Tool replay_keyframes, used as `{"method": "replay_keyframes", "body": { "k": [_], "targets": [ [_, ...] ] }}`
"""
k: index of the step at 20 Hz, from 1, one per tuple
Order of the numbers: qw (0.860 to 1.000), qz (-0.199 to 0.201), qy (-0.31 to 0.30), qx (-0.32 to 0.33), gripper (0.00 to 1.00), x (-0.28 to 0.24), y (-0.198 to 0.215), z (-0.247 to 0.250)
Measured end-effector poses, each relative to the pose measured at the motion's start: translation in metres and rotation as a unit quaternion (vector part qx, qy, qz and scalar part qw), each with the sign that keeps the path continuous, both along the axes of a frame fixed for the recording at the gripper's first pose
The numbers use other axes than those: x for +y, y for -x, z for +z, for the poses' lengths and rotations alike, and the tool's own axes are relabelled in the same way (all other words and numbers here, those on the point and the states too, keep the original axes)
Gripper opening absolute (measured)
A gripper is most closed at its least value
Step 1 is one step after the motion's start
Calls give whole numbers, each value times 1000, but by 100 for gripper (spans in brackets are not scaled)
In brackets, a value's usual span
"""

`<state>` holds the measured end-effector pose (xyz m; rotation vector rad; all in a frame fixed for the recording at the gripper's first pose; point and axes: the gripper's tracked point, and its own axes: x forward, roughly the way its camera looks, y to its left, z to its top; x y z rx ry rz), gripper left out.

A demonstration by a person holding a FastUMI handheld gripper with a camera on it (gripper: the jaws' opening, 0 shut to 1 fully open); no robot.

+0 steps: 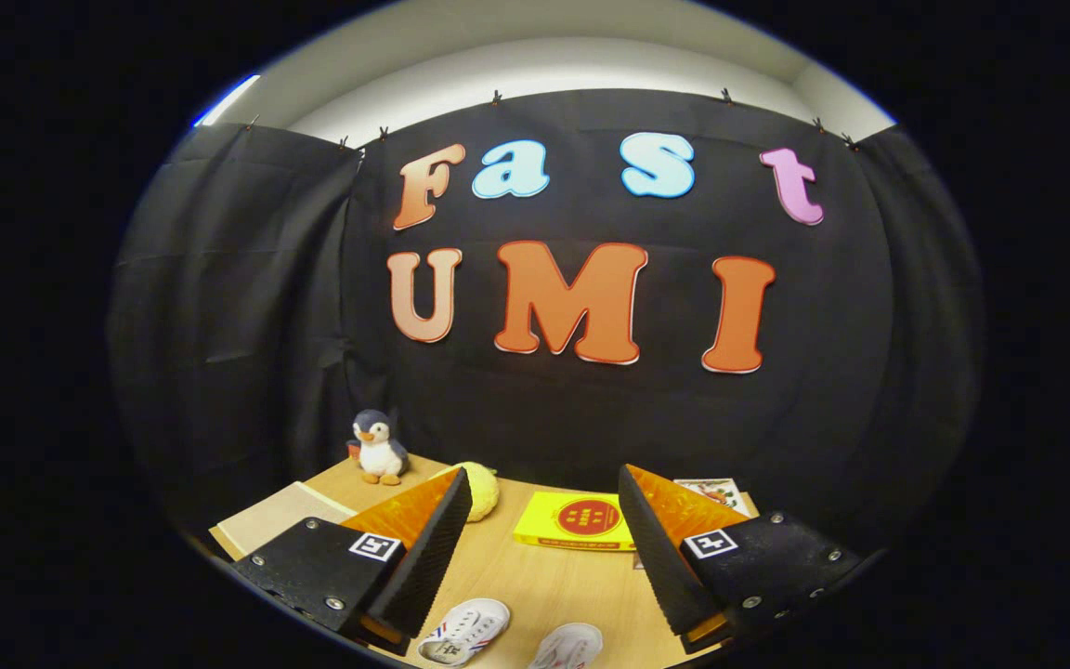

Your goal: Open the storage box then place both shoes into the box .Put the left shoe in first, then the right shoe, with the right side of both shoes facing outward in a uniform manner.

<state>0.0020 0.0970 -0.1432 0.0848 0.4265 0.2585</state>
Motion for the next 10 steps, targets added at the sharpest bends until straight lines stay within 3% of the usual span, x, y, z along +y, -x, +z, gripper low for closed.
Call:
{"method": "replay_keyframes", "body": {
  "k": [5,10],
  "targets": [
    [993,61,-46,87,95,54,18,-47],
    [970,129,-94,185,94,120,59,-92]
  ]
}}
